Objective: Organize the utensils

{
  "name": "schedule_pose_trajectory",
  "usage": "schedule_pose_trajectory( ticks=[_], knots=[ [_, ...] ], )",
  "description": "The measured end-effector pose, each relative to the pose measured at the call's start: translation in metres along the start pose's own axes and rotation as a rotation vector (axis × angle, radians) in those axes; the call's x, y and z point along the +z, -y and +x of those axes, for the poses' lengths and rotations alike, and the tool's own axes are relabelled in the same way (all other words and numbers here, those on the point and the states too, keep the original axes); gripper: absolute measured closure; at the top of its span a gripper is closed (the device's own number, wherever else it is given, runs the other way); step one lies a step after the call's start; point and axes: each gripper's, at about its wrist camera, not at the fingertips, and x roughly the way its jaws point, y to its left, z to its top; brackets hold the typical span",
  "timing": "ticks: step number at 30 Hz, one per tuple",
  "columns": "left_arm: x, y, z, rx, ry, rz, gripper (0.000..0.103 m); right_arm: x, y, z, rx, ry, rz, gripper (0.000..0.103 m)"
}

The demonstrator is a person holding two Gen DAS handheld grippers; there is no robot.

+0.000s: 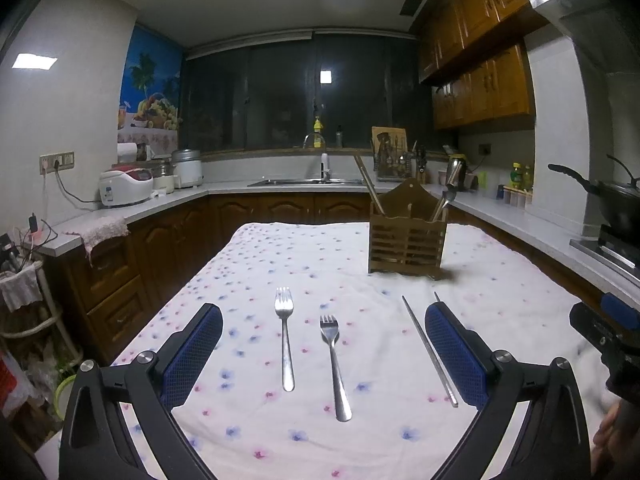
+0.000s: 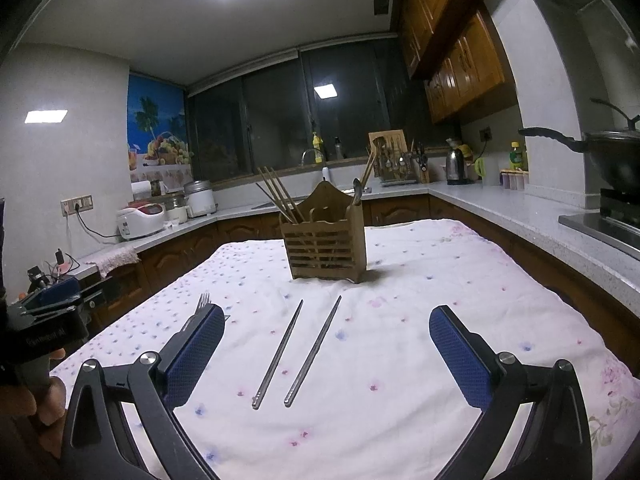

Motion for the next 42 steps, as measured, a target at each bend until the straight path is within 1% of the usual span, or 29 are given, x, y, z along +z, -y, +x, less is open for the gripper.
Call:
schedule_pose_trajectory(
  ticks=[42],
  knots=[
    [-0.0014,0.0023,-0.0015,-0.005,-0.001,0.010,0.001,0.0036,-0.0050,-0.0023,0.005,0.000,0.009,0.000]
  ],
)
